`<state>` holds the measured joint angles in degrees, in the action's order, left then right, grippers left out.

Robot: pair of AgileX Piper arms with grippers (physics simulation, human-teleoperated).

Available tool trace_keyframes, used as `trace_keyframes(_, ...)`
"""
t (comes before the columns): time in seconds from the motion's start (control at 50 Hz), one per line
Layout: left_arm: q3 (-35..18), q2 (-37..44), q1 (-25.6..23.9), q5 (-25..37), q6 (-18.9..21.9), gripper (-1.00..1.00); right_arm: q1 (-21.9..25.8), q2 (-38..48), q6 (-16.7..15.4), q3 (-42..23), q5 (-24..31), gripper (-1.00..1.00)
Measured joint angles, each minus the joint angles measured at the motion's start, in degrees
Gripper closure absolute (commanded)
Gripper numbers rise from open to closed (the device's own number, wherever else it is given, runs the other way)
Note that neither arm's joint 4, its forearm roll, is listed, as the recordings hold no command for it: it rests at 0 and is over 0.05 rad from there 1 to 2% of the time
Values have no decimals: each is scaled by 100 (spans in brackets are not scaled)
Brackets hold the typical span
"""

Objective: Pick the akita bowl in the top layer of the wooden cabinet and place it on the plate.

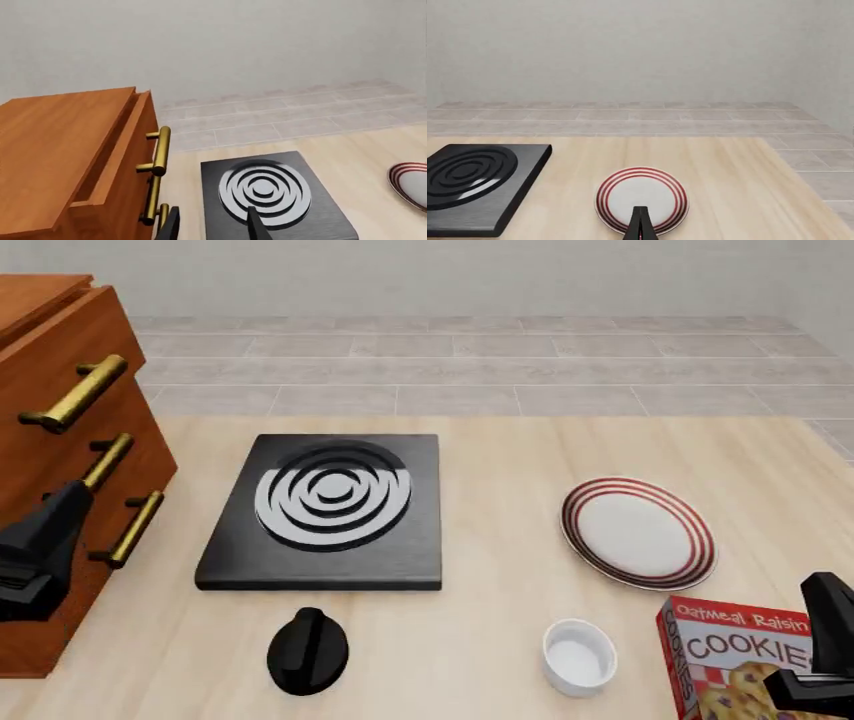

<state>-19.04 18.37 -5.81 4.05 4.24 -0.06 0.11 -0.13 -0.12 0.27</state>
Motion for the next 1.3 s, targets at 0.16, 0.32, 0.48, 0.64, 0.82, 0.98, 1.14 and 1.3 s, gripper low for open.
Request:
trace_keyframes(0.16,-430,201,-35,270,16,-100,0,39,-23,0,-36,100)
trace_keyframes(0.32,-882,406,-43,554,62,-100,-2,159,-46,-2,-149,100)
trace_keyframes(0.48,-1193,617,-2,729,118,-100,-3,217,-60,-4,-205,100)
trace_keyframes(0.64,-1438,834,49,873,120,-100,-7,192,-63,-5,-181,100)
trace_keyframes(0.82,-1746,1034,77,1104,90,-100,-10,170,-48,-6,-162,100)
trace_keyframes(0.98,-1983,1163,96,1292,158,-100,-10,133,-48,-7,-128,100)
trace_keyframes(1.14,-2224,1297,135,1507,214,-100,-8,123,-53,-6,-117,100)
trace_keyframes(1.3,-2461,1442,103,1740,298,-100,-4,115,-58,-5,-108,100)
